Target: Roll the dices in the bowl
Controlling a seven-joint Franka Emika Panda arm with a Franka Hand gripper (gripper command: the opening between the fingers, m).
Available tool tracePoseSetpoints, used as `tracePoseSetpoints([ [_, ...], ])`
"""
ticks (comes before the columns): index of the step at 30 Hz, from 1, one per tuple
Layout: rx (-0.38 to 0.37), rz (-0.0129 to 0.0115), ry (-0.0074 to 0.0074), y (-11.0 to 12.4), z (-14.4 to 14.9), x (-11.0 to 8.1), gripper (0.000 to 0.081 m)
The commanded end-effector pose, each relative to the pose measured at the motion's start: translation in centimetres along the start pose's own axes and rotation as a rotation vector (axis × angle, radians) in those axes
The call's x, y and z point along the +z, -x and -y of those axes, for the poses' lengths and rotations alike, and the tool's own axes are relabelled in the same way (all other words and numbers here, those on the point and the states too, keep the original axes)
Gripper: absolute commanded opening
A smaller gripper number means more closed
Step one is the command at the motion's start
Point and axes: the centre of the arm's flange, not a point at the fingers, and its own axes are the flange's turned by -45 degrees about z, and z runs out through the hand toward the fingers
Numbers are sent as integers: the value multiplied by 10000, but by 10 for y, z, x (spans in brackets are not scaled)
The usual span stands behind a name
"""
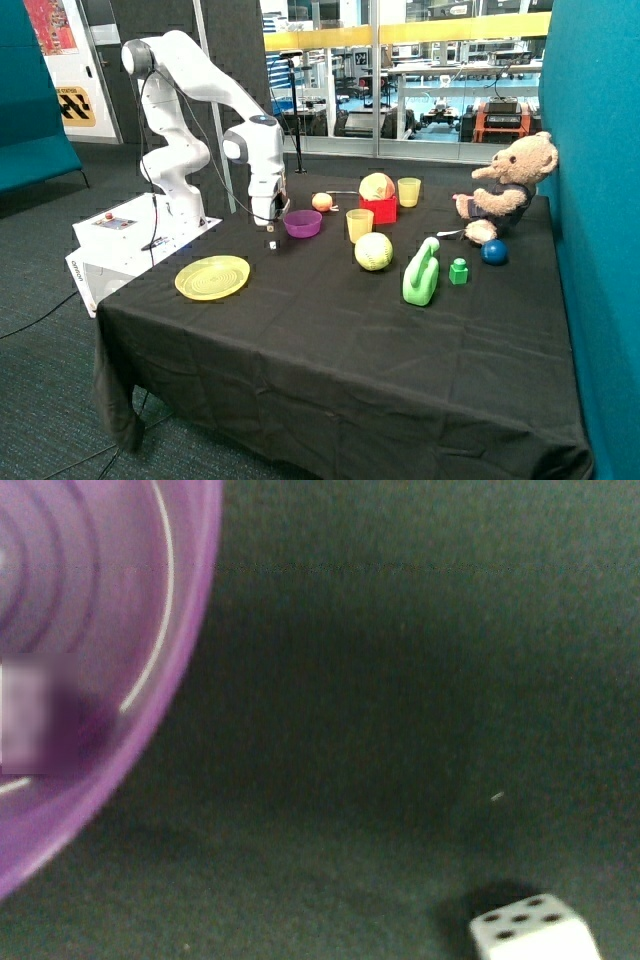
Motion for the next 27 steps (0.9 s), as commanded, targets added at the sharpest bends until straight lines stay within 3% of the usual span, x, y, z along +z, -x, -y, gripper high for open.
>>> tracePoseSetpoints([
  [1, 365, -22, -11, 8, 7, 29, 589],
  [8, -4, -22, -11, 8, 14, 38, 579],
  [27, -1405, -23, -9, -3, 10, 37, 545],
])
